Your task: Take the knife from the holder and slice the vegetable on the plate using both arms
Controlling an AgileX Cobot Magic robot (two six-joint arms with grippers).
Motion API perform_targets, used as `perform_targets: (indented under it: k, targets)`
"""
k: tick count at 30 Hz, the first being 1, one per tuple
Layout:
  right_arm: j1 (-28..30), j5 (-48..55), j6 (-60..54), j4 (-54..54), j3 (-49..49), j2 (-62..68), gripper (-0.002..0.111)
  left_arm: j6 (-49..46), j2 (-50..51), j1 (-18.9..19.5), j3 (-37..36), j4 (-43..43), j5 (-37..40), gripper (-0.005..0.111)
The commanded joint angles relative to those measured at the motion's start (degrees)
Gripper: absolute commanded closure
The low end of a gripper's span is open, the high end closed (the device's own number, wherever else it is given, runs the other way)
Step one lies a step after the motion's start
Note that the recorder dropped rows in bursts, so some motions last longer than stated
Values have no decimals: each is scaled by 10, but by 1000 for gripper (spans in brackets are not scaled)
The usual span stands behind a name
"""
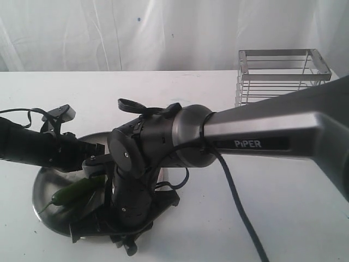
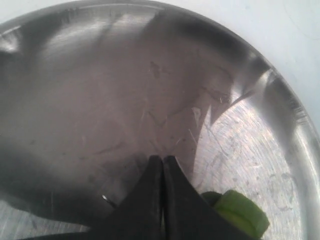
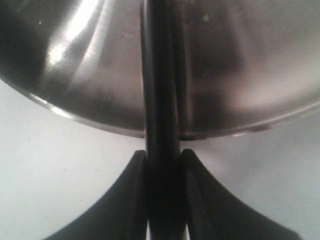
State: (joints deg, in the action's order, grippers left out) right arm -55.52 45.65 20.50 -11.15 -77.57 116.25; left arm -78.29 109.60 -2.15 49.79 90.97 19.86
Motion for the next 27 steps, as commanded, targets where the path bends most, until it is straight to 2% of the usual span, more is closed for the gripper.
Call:
perform_targets:
  k: [1,9,17,27]
  targets:
    - [0,15,5,4,3,1,108,0,8,-2,-13,-34,-34,107]
    - [0,14,5,4,3,1,108,1,-4,-2,7,-4,12,107]
    - [0,14,5,4,3,1,108,3,-51,-2,21,-40,22,107]
    - [0,10,5,4,3,1,108,0,-65,-2,-37,-60,5,107]
